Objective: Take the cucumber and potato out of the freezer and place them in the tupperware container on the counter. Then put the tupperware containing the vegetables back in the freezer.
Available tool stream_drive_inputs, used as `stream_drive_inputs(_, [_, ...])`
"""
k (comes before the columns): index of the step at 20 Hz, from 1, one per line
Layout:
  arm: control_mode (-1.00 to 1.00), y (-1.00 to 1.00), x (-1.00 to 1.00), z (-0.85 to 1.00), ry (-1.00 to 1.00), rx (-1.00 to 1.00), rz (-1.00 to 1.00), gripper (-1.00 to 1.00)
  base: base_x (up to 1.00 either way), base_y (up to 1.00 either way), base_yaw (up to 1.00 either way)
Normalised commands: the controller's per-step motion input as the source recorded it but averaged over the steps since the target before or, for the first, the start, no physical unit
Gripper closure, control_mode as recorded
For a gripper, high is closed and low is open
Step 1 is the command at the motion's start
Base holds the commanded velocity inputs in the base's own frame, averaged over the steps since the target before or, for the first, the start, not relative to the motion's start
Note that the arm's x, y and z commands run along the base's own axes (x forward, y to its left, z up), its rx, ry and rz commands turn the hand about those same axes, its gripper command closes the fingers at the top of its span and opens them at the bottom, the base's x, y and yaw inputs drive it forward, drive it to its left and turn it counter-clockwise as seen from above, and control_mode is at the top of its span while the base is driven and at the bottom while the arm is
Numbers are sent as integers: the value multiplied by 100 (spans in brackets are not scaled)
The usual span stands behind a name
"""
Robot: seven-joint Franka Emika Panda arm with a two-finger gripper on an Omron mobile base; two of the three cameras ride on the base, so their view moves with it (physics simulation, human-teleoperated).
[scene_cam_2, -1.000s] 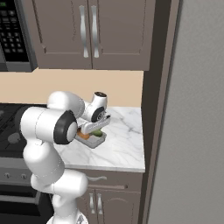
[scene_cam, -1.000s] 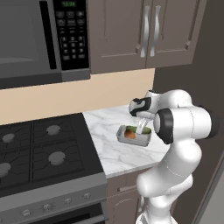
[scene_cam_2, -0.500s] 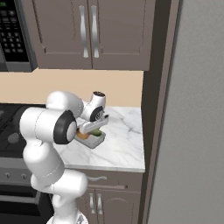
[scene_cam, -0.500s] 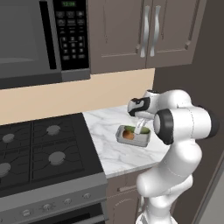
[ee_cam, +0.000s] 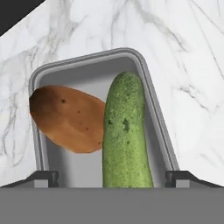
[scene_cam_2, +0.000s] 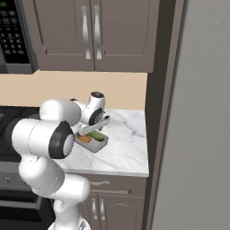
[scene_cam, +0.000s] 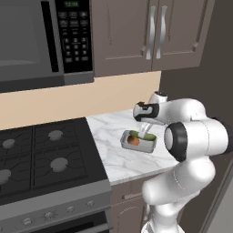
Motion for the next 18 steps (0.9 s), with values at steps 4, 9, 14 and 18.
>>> stream_drive_inputs(4, [-100,0,-14,62,-15,-1,-12,-100,0,0,0])
stream_drive_inputs(9, [-100,0,-48,59,-9,0,-21,-100,0,0,0])
stream_drive_inputs(14, [-100,0,-48,11,0,0,-40,-100,0,0,0])
stream_drive_inputs(18, [-100,0,-34,0,0,6,-49,-100,0,0,0])
